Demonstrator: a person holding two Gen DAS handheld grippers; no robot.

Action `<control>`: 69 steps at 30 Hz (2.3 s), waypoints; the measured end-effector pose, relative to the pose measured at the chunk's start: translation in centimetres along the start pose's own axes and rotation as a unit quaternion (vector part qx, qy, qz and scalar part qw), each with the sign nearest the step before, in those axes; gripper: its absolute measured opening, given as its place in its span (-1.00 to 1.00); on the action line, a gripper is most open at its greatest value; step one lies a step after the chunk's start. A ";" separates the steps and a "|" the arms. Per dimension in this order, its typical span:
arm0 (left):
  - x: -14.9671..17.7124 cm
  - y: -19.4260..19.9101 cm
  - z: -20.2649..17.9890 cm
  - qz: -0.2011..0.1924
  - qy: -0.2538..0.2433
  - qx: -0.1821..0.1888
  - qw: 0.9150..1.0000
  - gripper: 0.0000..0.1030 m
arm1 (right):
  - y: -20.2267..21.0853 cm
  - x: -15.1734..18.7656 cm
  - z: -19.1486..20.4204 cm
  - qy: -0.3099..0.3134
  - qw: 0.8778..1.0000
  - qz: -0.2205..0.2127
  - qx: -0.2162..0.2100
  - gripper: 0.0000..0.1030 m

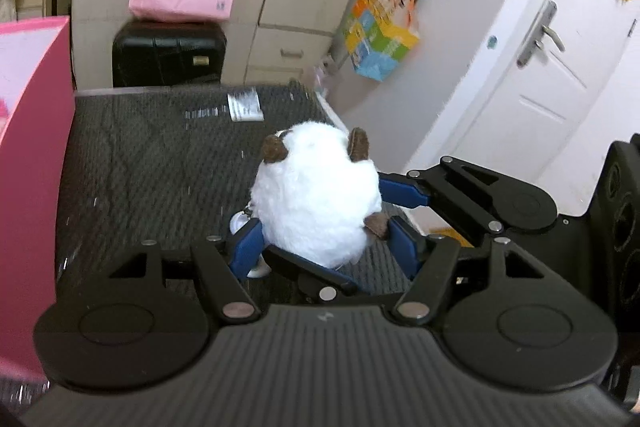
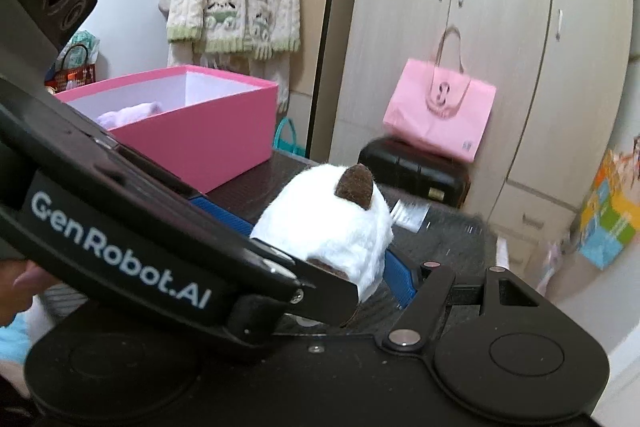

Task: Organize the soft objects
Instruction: 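Carry the white cat plush with both grippers over the pink box, then open both grippers to drop the white cat plush into the box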

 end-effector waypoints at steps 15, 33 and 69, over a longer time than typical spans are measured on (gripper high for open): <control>0.4 12.8 2.0 -0.073 -0.029 -0.023 0.997 0.33 | 4.8 -5.8 9.2 0.033 0.998 -0.061 0.001 0.44; -4.2 18.7 14.1 -0.121 0.055 -0.059 0.989 0.42 | -1.4 -15.0 17.0 0.007 0.987 -0.096 -0.130 0.45; -0.8 19.5 15.9 -0.106 0.003 -0.177 0.978 0.83 | -0.1 -8.9 11.9 0.001 1.000 -0.003 -0.021 0.76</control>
Point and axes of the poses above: each gripper's, at about its wrist camera, not at the fingertips, and y roughly against the way its jaws point, z to its left, x to its underside, the point moved 10 cm from there along -y, roughly the way its jaws point, and after that the axes turned 1 degree about z, right-handed, at the moved point
